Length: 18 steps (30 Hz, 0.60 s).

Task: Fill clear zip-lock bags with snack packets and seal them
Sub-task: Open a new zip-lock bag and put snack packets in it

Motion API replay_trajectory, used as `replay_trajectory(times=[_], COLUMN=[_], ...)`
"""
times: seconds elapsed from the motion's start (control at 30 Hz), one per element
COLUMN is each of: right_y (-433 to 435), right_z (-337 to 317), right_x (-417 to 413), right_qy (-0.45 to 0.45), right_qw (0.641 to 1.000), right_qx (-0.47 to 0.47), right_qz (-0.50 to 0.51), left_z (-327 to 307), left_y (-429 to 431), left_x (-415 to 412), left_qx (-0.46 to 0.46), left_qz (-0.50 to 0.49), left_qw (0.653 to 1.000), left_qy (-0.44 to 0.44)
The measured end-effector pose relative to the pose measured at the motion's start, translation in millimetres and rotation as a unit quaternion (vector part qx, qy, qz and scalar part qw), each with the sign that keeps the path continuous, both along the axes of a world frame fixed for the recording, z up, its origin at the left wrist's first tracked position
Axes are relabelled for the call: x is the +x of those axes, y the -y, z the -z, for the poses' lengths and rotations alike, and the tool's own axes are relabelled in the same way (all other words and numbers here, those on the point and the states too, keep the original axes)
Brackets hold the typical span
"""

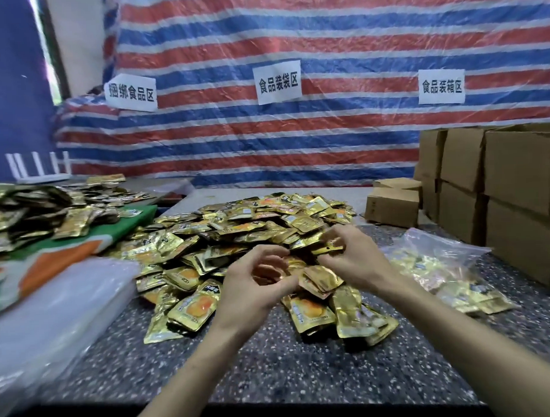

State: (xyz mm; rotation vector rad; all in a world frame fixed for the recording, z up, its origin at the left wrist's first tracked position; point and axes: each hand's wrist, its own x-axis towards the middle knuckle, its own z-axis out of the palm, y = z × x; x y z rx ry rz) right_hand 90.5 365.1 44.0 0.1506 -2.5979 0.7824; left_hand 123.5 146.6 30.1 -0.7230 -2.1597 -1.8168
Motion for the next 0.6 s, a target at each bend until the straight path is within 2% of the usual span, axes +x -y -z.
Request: replay_trajectory(times=[0.13,0.23,0.3,0.37,0.43,0.5,0.53,0.6], right_y=[42.0,57.0,59.5,59.7,58.5,56.5,55.2,52.4], right_z=[6.0,11.8,16.0,19.9,22.6,23.5,23.8,25.1], right_x=[-0.3,-1.9,-2.4,-1.8,-0.8,1.1,2.3,5.0], right_qy=[0.028,0.028,0.025,0.026,0.028,0.030,0.031,0.033], right_qw=[0.995,0.991,0.990,0.989,0.988,0.988,0.988,0.987], right_qx=[0.006,0.000,-0.004,-0.008,-0.006,-0.002,-0.001,-0.003], right_qz=[-0.096,-0.131,-0.142,-0.148,-0.150,-0.153,-0.154,-0.158], left_z=[8.9,23.1,33.7,43.7,53.7,64.6,68.5,67.5], left_y=[50.2,98.2,135.2,173.5,207.7,227.9,233.9,240.0], left_x=[-21.3,-40.0,-53.2,-63.4,-70.1,-72.1,-73.4,-75.0], left_qx=[-0.038,-0.086,-0.158,-0.270,-0.387,-0.479,-0.503,-0.494], left_qz=[-0.088,-0.230,-0.359,-0.472,-0.505,-0.494,-0.488,-0.492], left_qw=[0.994,0.969,0.920,0.839,0.764,0.702,0.686,0.690], left_qy=[0.044,0.014,-0.004,0.024,0.110,0.181,0.194,0.193])
